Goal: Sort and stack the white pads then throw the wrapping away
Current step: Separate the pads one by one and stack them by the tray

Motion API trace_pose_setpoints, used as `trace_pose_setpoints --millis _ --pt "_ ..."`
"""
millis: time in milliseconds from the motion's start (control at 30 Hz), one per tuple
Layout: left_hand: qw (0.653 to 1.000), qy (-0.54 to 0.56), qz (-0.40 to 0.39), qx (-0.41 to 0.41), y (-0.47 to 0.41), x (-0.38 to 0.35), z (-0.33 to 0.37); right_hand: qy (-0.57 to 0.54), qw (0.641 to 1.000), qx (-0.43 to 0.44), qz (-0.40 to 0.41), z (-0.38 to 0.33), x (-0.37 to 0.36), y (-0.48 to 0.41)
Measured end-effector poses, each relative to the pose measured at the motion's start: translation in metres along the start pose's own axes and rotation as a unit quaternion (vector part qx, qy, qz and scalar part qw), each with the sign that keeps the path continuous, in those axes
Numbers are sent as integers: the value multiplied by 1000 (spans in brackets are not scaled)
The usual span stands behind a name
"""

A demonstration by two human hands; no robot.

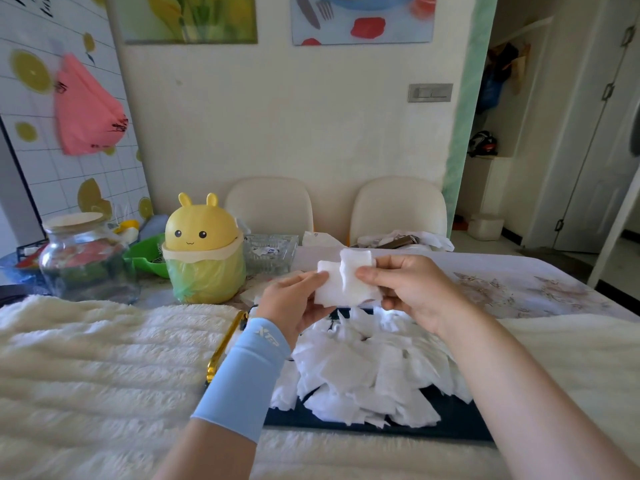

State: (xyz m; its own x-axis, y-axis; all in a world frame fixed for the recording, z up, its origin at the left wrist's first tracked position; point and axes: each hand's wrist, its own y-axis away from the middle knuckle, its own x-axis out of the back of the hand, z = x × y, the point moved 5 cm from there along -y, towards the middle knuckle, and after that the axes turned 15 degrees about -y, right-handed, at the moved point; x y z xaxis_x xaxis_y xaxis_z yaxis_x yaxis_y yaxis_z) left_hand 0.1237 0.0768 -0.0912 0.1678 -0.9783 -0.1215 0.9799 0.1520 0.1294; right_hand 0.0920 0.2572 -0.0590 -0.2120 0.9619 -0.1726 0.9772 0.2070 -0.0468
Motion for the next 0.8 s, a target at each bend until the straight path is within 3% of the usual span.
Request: trace_pose_setpoints --millis 533,800 --pt "994 20 -108 -28 9 -24 5 86 990 73 89 -6 -9 5" --pt "987 -43 -148 -50 9 -19 5 131 983 119 39 -14 -12 6"
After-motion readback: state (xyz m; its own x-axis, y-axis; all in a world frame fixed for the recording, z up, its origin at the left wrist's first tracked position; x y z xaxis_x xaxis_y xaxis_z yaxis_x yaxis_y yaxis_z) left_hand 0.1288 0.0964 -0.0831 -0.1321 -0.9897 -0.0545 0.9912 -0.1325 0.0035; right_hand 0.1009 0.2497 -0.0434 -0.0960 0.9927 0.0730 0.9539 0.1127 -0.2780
